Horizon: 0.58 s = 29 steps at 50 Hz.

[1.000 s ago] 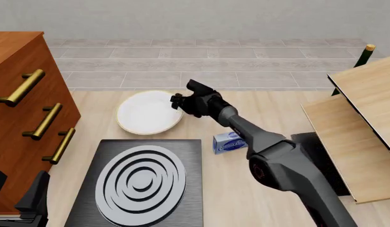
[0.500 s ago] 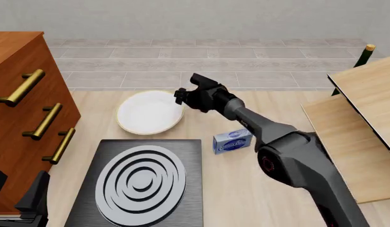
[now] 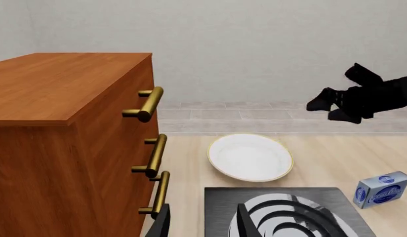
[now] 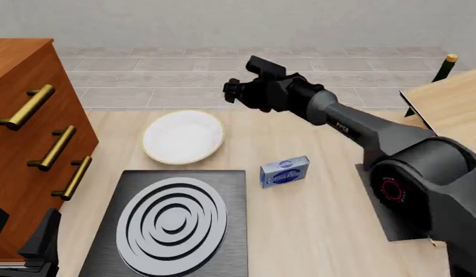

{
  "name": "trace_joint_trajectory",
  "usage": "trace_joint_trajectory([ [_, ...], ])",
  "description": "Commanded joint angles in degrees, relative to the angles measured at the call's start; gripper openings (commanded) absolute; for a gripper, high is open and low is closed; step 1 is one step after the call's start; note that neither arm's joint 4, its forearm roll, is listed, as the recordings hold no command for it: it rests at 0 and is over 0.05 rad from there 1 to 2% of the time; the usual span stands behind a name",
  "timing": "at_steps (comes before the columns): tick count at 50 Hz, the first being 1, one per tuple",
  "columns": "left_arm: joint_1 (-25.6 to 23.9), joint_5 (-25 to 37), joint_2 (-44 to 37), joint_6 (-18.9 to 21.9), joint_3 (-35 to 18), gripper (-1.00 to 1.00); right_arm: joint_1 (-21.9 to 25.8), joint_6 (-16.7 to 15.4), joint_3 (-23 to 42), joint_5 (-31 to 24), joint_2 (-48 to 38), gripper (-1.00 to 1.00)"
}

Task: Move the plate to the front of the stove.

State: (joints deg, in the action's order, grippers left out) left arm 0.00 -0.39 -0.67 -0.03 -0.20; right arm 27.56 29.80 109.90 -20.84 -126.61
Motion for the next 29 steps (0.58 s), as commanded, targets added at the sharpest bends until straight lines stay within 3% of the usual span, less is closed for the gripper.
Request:
trace_joint_trajectory([
  [1,0.0,0.0,0.0,0.0,0.0,1.0,-0.6,-3.0,-17.1,4.4,17.7,1.0],
  [11,0.0,0.0,0.0,0.0,0.0,1.0,-1.0,-7.9,-29.2,5.2,36.0,1.0],
  [26,0.0,0.0,0.0,0.0,0.0,1.0,-1.2,-12.3,-44.1,7.4,55.3,1.0],
  [29,0.0,0.0,0.0,0.0,0.0,1.0,-2.2,-14.5,-47.4,8.6,59.2,1.0],
])
